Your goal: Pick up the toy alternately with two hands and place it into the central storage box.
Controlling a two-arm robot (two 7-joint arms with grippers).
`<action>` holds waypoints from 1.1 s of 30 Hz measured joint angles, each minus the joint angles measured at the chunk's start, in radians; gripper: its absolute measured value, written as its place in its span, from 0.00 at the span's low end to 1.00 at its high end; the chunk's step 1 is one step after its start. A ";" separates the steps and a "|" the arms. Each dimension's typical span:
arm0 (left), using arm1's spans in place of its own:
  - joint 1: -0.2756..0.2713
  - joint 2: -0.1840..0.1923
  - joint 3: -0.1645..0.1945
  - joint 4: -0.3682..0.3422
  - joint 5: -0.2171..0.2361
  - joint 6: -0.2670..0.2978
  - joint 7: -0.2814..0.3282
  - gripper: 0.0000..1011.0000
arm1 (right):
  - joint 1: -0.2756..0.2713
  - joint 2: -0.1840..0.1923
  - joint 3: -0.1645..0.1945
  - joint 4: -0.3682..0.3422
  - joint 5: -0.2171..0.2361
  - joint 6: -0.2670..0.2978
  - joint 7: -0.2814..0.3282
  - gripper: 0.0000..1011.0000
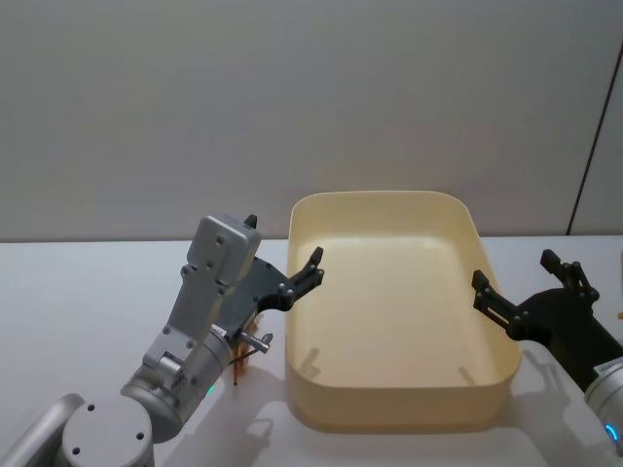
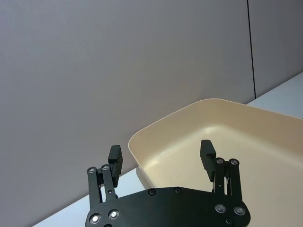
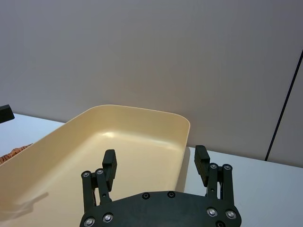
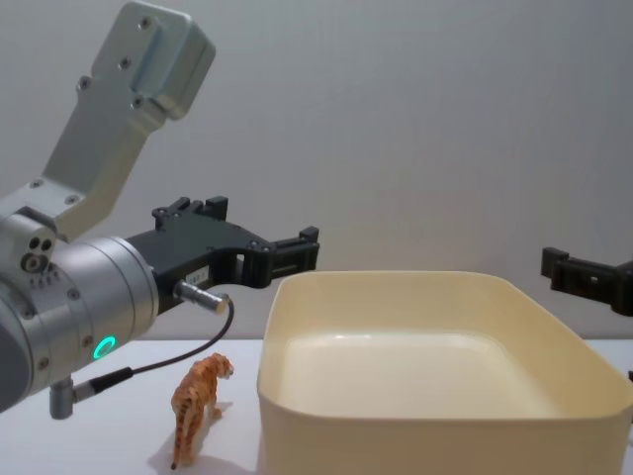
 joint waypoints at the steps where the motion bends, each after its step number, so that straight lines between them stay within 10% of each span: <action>1: 0.000 0.000 0.000 0.000 0.000 0.000 0.000 0.99 | 0.000 0.000 0.000 0.000 0.000 0.000 0.000 0.99; 33: 0.000 0.000 0.000 0.000 0.000 0.000 0.000 0.99 | -0.084 0.074 0.065 -0.077 0.055 0.038 -0.104 0.99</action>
